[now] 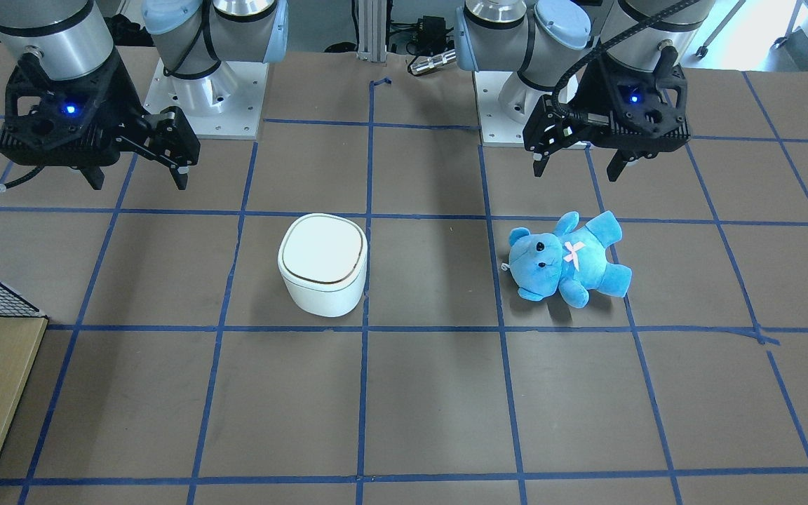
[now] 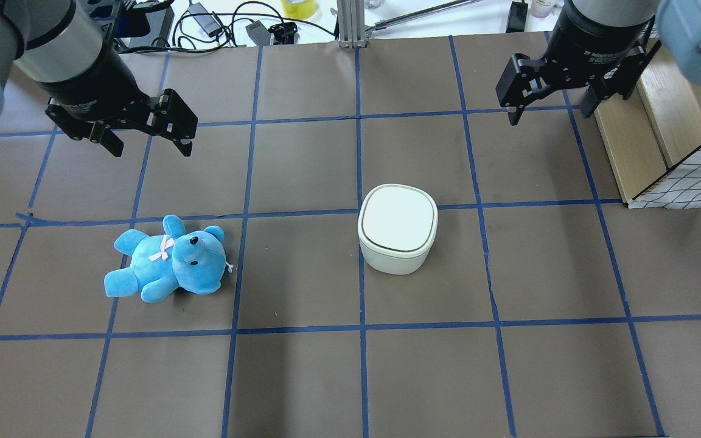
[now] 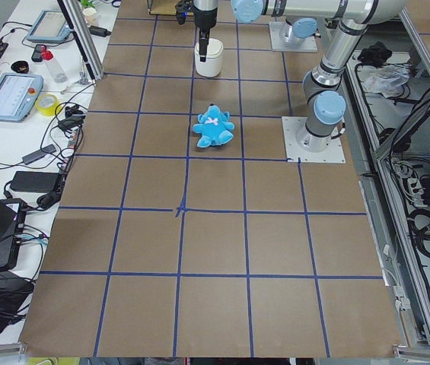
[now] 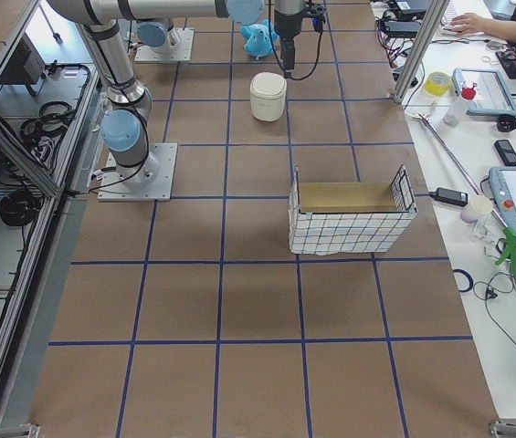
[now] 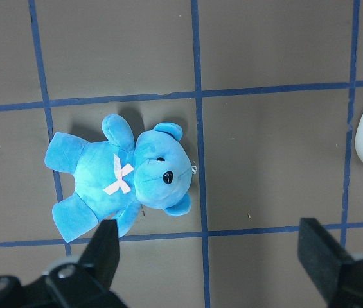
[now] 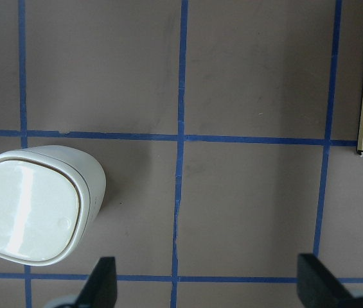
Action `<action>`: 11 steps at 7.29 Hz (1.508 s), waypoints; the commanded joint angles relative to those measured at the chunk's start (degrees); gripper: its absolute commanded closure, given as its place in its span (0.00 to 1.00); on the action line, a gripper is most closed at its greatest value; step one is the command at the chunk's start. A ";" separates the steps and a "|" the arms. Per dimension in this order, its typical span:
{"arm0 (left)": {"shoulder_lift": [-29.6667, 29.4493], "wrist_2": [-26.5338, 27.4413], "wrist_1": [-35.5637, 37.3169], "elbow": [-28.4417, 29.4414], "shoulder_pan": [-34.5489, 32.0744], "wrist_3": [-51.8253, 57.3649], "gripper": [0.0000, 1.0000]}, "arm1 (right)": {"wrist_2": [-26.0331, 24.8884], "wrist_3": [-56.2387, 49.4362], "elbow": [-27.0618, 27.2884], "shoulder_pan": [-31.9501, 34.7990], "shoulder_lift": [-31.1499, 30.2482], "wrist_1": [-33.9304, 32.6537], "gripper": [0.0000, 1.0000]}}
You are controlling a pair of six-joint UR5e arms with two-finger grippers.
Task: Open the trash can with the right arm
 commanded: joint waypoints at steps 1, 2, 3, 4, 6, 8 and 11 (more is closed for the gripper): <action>0.00 0.00 0.00 0.00 0.00 0.00 0.00 | 0.07 0.00 -0.03 0.00 0.00 -0.03 0.00; 0.00 0.00 0.00 0.00 0.00 0.00 0.00 | 0.24 0.09 -0.11 0.17 -0.09 -0.03 0.00; 0.00 0.00 0.00 0.00 0.00 0.00 0.00 | 1.03 1.92 -0.99 0.52 0.00 -0.12 0.00; 0.00 0.00 0.00 0.00 0.00 0.08 0.00 | 3.04 9.33 -0.91 1.40 0.00 -0.12 0.00; 0.00 0.00 0.00 0.00 0.00 0.00 0.00 | 5.34 11.60 -0.91 5.42 0.96 -1.34 0.00; 0.00 0.00 0.00 0.00 0.00 0.00 0.00 | 4.99 16.84 -0.47 10.78 2.36 -4.78 0.60; 0.00 0.00 0.00 0.00 0.00 0.00 0.00 | 5.61 18.89 0.06 13.45 3.68 -4.86 1.00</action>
